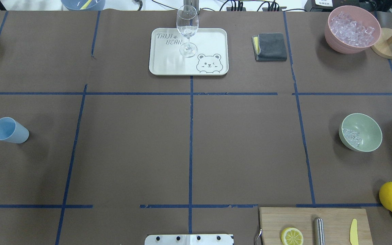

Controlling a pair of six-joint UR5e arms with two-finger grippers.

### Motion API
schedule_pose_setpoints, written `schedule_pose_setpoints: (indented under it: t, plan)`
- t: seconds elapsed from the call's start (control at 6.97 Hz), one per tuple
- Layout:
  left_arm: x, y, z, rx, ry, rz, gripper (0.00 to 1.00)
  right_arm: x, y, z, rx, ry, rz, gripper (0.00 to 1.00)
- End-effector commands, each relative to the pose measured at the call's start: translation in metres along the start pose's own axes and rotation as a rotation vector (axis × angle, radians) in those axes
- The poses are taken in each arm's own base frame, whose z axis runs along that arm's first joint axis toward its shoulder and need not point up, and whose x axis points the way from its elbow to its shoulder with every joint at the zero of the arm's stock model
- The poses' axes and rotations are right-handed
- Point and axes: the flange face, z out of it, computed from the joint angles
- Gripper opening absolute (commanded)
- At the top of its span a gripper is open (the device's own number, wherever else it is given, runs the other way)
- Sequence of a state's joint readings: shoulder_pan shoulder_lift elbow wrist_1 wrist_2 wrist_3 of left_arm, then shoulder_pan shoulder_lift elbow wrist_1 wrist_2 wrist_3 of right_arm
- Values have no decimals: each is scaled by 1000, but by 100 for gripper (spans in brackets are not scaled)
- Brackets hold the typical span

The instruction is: Pour ice into bowl

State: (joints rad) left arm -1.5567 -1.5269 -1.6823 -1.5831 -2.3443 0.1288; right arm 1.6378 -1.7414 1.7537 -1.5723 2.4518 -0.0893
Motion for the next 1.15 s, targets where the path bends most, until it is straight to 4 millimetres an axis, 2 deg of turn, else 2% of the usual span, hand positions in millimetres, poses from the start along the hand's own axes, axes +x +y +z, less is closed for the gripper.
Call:
schedule_pose_setpoints:
  t: [0.0, 0.29, 1.0]
  plan:
    - [0, -1, -2, 3, -2, 1, 100, -1, -5, -2, 4, -1, -1, 100]
    - [1, -4, -1, 3, -1, -2, 100, 4, -19, 1, 6, 1, 32, 100]
    - [3, -9, -6, 13, -4, 1, 100, 3, -20, 0, 8, 1, 33, 100]
